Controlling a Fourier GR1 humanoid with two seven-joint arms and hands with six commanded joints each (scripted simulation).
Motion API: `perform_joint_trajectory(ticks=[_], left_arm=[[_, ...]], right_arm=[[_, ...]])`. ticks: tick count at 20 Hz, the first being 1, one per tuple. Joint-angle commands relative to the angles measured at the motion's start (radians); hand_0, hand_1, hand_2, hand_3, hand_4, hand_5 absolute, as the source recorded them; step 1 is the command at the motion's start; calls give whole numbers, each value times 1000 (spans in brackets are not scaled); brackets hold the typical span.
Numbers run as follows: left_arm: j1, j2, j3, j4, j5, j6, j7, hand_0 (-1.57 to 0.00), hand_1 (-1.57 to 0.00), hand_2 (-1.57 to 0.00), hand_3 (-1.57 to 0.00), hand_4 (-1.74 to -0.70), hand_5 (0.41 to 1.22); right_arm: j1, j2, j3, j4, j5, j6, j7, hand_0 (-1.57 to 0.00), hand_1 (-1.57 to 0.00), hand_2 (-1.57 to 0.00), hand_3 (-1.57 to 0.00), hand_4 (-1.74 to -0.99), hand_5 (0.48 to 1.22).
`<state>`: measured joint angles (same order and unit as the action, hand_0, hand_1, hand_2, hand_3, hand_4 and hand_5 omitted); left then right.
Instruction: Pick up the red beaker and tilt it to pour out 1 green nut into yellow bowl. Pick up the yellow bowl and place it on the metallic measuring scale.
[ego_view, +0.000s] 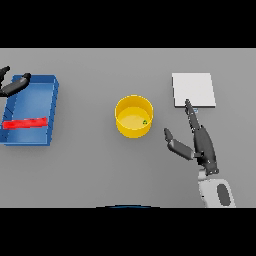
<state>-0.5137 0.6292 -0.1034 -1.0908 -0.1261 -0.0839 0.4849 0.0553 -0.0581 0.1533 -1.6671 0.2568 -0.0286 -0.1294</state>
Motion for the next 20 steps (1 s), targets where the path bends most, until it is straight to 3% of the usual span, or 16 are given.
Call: perform_joint_trajectory(ticks=[1, 2, 5, 9, 14, 20], left_arm=[[1, 4, 5, -8, 5, 1, -19, -80, -73, -69, -72, -776, 631], [-7, -3, 7, -9, 6, 9, -27, -64, -58, -55, -57, -778, 633], [8, -23, 25, -34, 34, 28, -63, -32, -29, -28, -29, -786, 652], [25, -35, 28, -75, 51, 36, -55, -13, -11, -11, -11, -800, 673], [27, -48, 27, -69, 52, 42, -43, -3, -3, -3, -3, -811, 688], [35, -32, 30, -63, 57, 17, -62, 0, 0, 0, 0, -805, 692]], right_arm=[[3, 2, 2, 2, 7, -5, 12, 1, 1, 1, 1, -1144, 644], [-19, -8, 8, -4, 50, -24, 68, 1, 1, 1, 1, -1131, 631], [-71, -77, 32, 4, 73, 48, 48, 1, 1, 1, 1, -1080, 662], [-189, -196, 118, 41, 237, 124, 101, 1, 1, 1, 1, -1128, 637], [-357, -303, 251, 108, 413, 228, 49, 1, 1, 1, 1, -1152, 632], [-528, -335, 374, 253, 531, 310, -29, 1, 1, 1, 1, -1156, 642]])
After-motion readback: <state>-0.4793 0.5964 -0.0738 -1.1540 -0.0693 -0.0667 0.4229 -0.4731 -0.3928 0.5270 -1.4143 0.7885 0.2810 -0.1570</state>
